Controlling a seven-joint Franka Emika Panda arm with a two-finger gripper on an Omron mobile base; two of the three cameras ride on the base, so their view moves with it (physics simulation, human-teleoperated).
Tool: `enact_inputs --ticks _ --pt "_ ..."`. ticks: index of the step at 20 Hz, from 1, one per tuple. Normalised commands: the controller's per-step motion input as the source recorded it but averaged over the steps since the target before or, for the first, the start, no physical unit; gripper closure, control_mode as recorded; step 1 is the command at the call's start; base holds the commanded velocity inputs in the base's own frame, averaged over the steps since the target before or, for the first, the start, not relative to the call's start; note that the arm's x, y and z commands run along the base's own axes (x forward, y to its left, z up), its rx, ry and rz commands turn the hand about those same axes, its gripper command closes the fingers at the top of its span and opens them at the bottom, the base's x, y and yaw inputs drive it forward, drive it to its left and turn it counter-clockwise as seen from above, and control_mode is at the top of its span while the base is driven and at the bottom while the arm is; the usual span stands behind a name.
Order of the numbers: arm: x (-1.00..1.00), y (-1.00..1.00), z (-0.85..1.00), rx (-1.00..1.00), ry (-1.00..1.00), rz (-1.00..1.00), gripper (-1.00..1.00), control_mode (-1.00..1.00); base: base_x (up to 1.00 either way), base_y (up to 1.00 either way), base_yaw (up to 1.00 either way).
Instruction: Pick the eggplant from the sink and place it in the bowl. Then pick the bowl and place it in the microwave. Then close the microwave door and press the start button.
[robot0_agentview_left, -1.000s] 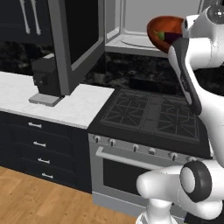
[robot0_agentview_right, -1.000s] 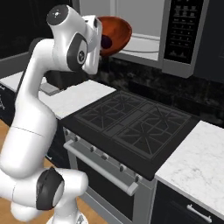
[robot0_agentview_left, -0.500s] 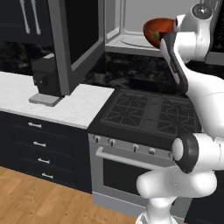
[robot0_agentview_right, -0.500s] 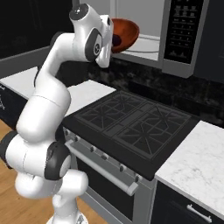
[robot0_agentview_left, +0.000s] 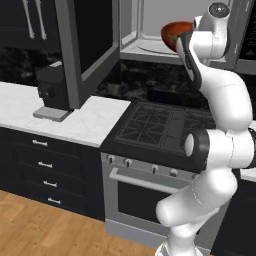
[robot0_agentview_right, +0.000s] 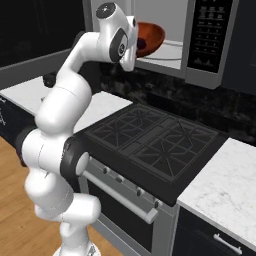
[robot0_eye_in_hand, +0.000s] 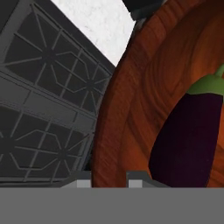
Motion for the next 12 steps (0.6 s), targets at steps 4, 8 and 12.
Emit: enact_inputs --ticks 4,8,12 --pt "0.43 -0.11 -0.12 0.00 0.03 0.00 1.00 -1.00 0.00 0.00 0.00" --pt "0.30 -0.02 -0.24 0.00 0.01 0.00 1.00 -1.00 0.00 0.00 0.00" --pt "0.29 -0.01 -0.15 0.00 0.00 0.00 1.00 -1.00 0.00 0.00 0.00"
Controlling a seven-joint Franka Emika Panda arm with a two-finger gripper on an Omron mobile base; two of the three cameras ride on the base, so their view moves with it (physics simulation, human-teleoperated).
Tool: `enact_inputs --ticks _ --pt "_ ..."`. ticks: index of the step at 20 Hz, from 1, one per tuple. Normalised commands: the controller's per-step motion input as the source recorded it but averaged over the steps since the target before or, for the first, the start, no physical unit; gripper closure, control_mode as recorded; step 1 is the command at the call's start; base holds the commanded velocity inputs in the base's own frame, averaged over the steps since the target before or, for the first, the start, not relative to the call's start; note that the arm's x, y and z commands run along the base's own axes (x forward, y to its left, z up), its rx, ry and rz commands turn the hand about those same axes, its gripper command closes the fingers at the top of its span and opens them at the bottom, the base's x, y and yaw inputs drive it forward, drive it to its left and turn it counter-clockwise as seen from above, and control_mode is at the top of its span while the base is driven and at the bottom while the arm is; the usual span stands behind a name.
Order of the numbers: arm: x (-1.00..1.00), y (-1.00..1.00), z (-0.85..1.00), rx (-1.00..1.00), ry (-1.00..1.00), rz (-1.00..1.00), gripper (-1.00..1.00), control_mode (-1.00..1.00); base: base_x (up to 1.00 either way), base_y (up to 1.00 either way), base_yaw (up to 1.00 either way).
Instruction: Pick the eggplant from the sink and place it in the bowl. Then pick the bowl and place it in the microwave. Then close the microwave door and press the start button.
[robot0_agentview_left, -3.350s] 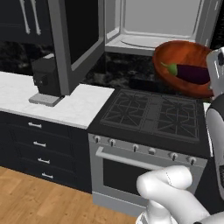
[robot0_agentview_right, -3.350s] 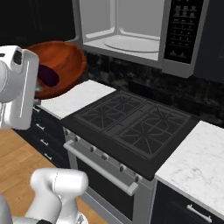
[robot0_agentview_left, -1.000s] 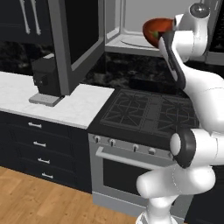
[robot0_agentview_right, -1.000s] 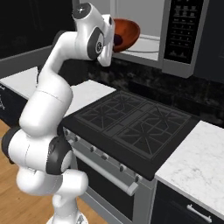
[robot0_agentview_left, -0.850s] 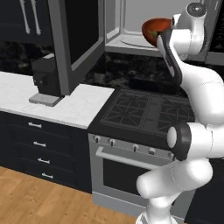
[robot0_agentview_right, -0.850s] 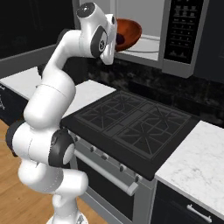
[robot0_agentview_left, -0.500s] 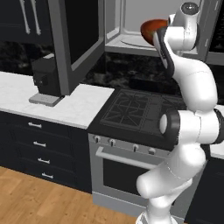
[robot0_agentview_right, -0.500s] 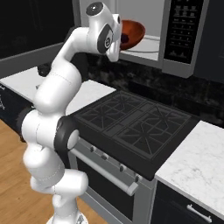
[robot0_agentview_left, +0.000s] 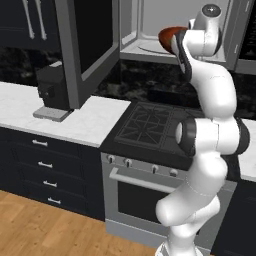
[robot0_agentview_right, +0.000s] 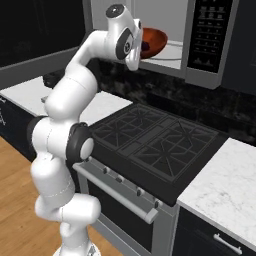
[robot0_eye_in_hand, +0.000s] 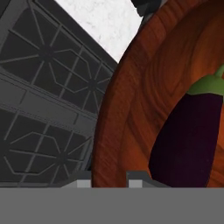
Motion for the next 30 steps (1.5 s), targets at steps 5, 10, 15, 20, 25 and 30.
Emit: enact_inputs --ticks 5,10,15,20,25,30 --pt "0.34 -0.13 -0.01 0.00 0.00 0.00 1.00 -1.00 0.00 0.00 0.00" --pt "0.56 -0.29 0.00 0.01 0.00 0.00 1.00 -1.00 0.00 0.00 0.00" --pt "0.64 -0.25 0.00 0.00 0.00 0.01 1.00 -1.00 0.00 0.00 0.00" --pt "0.56 -0.13 0.00 0.00 0.00 0.00 1.00 -1.00 0.00 0.00 0.00" --pt "0.10 0.22 -0.29 0.00 0.00 0.00 -1.00 -1.00 0.00 0.00 0.00" --pt "-0.29 0.42 -0.44 0.00 -0.09 0.00 -1.00 -1.00 0.00 0.00 0.00"
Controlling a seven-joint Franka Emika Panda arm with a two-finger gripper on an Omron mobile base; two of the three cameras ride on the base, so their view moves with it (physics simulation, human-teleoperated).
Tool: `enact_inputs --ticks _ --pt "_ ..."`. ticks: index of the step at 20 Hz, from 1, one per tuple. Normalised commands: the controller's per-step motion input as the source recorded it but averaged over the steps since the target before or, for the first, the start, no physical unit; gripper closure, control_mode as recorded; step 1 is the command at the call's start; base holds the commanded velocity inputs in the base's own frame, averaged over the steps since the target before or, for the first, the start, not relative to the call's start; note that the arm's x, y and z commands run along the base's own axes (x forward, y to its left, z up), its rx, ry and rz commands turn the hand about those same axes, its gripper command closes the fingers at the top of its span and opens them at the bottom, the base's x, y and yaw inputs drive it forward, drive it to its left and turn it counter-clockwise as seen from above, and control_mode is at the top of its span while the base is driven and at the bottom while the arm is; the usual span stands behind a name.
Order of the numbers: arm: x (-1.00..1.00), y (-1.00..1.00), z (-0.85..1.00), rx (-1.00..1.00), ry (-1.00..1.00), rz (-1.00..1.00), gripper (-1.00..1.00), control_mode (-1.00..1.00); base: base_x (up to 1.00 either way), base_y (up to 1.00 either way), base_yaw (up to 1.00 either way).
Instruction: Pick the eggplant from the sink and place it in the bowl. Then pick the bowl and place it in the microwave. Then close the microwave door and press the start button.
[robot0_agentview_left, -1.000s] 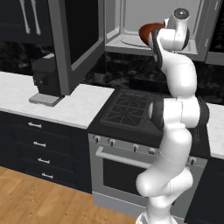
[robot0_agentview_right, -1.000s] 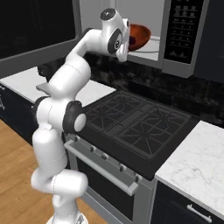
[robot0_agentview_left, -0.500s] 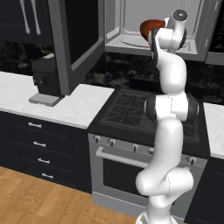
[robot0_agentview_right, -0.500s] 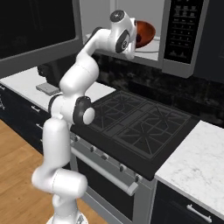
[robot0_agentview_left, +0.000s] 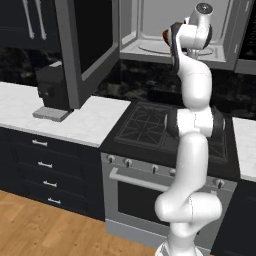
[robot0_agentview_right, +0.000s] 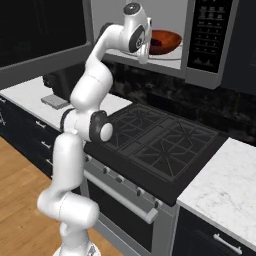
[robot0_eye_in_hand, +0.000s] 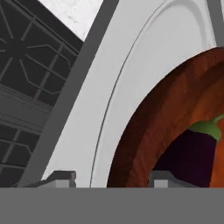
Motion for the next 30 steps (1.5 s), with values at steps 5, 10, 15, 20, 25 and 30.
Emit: enact_inputs --ticks 5,10,15,20,25,30 --pt "-0.61 0.20 -0.42 0.00 -0.27 0.00 -1.00 -1.00 0.00 0.00 0.00" --pt "-1.00 0.46 -0.46 0.04 -0.16 0.00 -1.00 -1.00 0.00 0.00 0.00" --pt "-1.00 0.53 -0.71 0.03 -0.18 0.00 -1.00 -1.00 0.00 0.00 0.00" --pt "-1.00 0.25 -0.13 0.07 -0.21 0.00 -1.00 -1.00 0.00 0.00 0.00" --pt "-1.00 0.18 0.04 0.01 -0.19 0.00 -1.00 -1.00 0.00 0.00 0.00" --pt "-1.00 0.27 0.30 -0.01 -0.23 0.01 -1.00 -1.00 0.00 0.00 0.00"
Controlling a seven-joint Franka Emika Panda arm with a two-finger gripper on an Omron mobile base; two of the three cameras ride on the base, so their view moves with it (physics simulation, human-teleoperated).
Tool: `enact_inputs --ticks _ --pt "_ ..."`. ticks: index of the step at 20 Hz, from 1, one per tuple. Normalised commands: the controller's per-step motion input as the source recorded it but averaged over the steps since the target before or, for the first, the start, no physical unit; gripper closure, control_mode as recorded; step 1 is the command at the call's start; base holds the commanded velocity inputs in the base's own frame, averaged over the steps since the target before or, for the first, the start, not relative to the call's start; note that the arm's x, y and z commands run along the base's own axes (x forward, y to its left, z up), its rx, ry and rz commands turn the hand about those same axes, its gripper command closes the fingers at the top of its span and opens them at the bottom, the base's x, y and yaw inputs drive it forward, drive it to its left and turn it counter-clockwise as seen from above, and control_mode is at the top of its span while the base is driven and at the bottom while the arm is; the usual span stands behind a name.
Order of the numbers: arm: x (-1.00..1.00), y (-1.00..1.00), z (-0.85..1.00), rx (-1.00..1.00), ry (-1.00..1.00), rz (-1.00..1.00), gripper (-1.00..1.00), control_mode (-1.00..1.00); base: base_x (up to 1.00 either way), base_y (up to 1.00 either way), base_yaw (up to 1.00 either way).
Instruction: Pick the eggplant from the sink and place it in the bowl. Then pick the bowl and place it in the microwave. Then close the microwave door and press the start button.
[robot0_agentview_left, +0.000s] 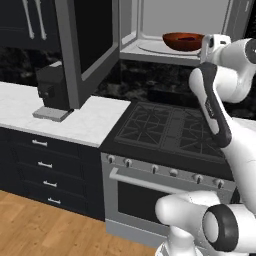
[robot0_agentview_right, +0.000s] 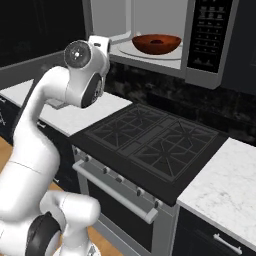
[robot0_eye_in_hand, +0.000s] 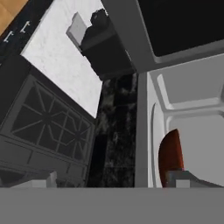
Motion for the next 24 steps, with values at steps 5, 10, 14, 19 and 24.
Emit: enact_inputs --ticks 5,10,14,19,24 --pt "-1.00 0.32 0.40 0.00 -0.22 0.01 -1.00 -1.00 0.00 0.00 0.00" --pt "-1.00 0.39 0.43 0.00 -0.11 0.00 -1.00 -1.00 0.00 0.00 0.00" --pt "-1.00 0.46 0.16 0.00 0.00 0.00 -1.00 -1.00 0.00 0.00 0.00" --pt "-1.00 0.54 0.01 0.00 -0.13 -0.02 -1.00 -1.00 0.00 0.00 0.00" --pt "-0.98 0.54 0.08 0.00 -0.08 -0.07 -1.00 -1.00 0.00 0.00 0.00"
